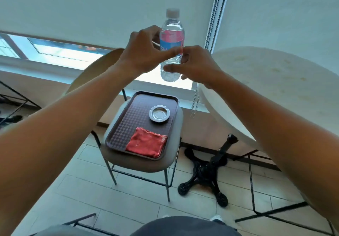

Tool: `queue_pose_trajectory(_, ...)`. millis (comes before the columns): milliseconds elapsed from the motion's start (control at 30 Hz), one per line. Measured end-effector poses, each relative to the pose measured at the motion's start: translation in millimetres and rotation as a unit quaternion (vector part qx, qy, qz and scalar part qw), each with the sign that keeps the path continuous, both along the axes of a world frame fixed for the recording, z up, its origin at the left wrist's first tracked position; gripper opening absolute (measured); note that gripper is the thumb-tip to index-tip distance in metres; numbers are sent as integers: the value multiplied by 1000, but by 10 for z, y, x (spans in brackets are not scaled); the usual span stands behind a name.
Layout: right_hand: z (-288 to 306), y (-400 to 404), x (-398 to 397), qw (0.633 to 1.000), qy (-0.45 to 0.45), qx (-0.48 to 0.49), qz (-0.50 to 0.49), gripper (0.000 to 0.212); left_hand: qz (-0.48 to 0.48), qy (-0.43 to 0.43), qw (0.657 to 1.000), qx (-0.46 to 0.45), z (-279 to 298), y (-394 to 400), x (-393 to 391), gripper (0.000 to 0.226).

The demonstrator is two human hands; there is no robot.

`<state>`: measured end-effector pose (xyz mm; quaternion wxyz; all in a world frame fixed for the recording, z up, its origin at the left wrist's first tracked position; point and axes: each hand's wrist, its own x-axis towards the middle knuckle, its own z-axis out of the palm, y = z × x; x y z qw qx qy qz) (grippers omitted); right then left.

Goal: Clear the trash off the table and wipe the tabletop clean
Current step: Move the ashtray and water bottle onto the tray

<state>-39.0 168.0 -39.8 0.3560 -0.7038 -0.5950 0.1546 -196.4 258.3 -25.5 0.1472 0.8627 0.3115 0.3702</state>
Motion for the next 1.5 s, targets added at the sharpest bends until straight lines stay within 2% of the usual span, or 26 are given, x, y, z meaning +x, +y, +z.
queue_pose_trajectory(167, -199, 190, -295, 999, 31, -23, 24, 47, 4, -9, 999, -40, -247, 124, -304, 68)
queue_pose_trajectory(333, -601, 491, -489, 999, 28, -36, 23, 43, 18, -24, 997, -70, -568, 272, -568, 62)
queue_pose_trajectory(500, -998, 716, -650, 997, 19, -61, 36, 46, 23, -8, 995, -101, -970, 431, -725, 69)
queue_pose_trajectory(633, -1338, 893, -734, 995, 47, -82, 45, 44, 32, -4, 990, -135, -1299, 613, -811, 67)
queue_pose_trajectory(967, -2380, 1616, -767, 987, 113, -116, 13, 52, 68, -32, 977, -202, -2352, 1274, -767, 64)
queue_pose_trajectory(1100, -2780, 1890, -773, 984, 110, -143, 0, 49, 83, -19, 967, -239, -2735, 1527, -750, 65)
queue_pose_trajectory(1167, -2968, 2009, -785, 981, 122, -149, -9, 55, 87, -10, 964, -252, -2905, 1626, -745, 65)
queue_pose_trajectory(1500, -3484, 2304, -730, 975, 127, -181, -11, 52, 101, -6, 949, -299, -3357, 1835, -673, 67)
